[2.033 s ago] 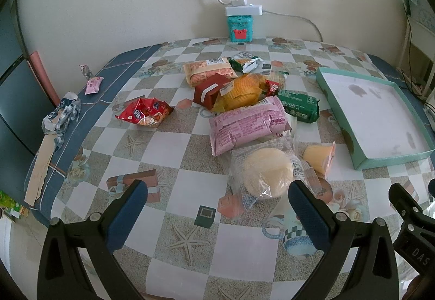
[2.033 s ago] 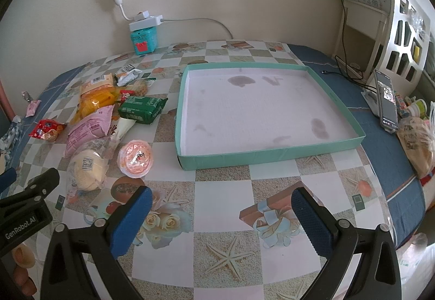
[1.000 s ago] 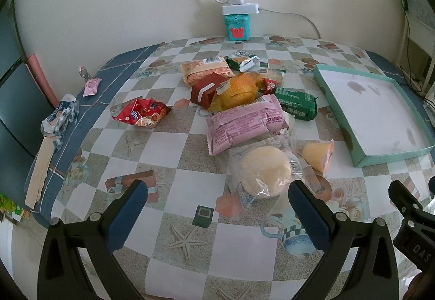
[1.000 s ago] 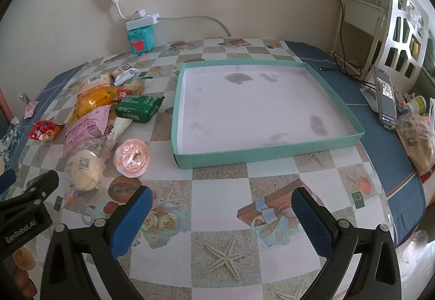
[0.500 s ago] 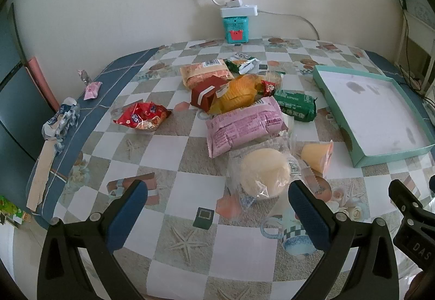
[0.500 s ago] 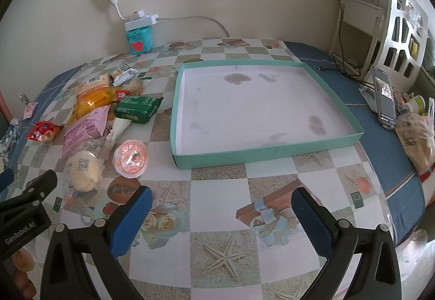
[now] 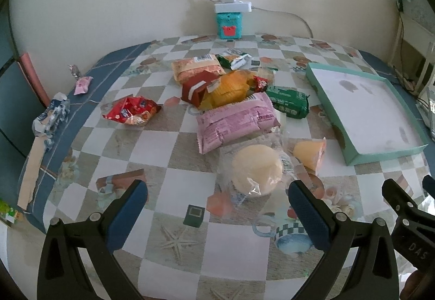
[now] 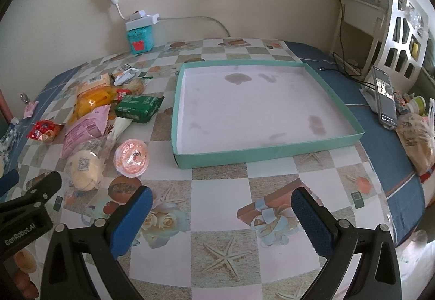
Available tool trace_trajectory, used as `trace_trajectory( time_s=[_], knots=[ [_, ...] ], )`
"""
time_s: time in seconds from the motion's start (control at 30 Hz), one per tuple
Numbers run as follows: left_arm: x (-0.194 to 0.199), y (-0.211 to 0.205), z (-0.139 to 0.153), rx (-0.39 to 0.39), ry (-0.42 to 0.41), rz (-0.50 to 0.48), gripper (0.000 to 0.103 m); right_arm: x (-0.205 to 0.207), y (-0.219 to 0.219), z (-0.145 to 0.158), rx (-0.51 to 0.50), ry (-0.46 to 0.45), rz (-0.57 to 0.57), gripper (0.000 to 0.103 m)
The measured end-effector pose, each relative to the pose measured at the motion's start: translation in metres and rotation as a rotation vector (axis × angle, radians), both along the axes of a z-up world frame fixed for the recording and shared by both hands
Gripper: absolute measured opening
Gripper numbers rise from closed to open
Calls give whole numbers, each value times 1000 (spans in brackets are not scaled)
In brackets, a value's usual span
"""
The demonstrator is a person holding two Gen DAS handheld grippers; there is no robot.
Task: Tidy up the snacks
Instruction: 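Grasp the wrapped round bun with the left tool while the right tool grasps the cream cup cake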
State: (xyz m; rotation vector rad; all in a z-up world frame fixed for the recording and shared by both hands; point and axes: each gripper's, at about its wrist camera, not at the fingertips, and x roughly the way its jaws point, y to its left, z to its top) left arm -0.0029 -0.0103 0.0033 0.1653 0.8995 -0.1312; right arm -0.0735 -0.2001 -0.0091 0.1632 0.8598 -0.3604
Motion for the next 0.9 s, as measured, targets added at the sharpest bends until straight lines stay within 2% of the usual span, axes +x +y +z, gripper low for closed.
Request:
trace_trajectory(
  time_s=[0.53, 0.67, 0.77, 0.9],
  knots=[
    [30, -23, -29, 15, 66, -101, 102, 33, -2, 5, 88, -13, 95, 103],
    [35, -27, -36, 0, 85, -123, 89, 43, 0, 0, 88, 6, 116, 103],
    [38, -29, -42, -23, 105, -143, 88, 46, 0, -3, 90, 14, 122, 103],
    [38, -31, -41, -42, 91, -164, 88, 49, 0, -6, 96, 24, 124, 103]
  ],
)
